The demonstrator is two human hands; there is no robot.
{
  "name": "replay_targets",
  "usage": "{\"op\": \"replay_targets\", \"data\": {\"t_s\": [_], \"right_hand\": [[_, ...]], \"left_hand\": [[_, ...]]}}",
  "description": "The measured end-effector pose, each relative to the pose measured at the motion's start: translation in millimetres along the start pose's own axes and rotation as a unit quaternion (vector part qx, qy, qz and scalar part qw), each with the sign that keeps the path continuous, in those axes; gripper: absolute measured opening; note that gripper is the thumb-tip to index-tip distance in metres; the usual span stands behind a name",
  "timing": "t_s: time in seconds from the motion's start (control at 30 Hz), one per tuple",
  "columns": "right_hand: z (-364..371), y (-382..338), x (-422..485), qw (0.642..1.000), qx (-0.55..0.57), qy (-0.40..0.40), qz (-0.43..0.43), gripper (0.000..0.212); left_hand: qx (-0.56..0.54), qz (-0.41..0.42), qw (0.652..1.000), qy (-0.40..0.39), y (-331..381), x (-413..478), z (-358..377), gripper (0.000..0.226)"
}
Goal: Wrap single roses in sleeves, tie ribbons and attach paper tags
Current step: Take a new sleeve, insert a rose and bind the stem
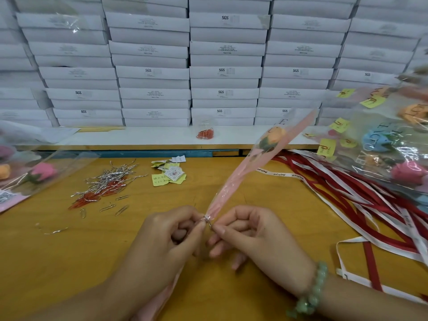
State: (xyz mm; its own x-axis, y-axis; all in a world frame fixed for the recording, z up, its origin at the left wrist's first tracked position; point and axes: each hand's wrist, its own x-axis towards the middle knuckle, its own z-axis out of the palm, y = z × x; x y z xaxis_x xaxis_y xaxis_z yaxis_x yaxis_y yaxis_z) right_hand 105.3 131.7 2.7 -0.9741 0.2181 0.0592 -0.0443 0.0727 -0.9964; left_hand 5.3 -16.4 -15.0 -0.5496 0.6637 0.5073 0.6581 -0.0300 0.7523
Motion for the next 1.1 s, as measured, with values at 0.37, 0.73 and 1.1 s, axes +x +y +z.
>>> {"op": "replay_targets", "data": {"t_s": [0.37, 0.73, 1.1], "right_hand": [[-3, 0, -3, 0.952, -0.262, 0.028, -0.155, 0.008], [1, -3, -2, 1.000, -0.003, 0.004, 0.005, 0.012], [-7, -1, 9, 0.969, 0.191, -0.054, 0.144, 0.013]], "left_hand": [[-0.070, -0.045, 0.996, -0.009, 2, -2, 3, 0.011], [-0.052, -0.028, 0.998, -0.003, 1, -3, 3, 0.008], [-0.074, -0.044, 0.995, -0.046, 3, -5, 5, 0.023]]}}
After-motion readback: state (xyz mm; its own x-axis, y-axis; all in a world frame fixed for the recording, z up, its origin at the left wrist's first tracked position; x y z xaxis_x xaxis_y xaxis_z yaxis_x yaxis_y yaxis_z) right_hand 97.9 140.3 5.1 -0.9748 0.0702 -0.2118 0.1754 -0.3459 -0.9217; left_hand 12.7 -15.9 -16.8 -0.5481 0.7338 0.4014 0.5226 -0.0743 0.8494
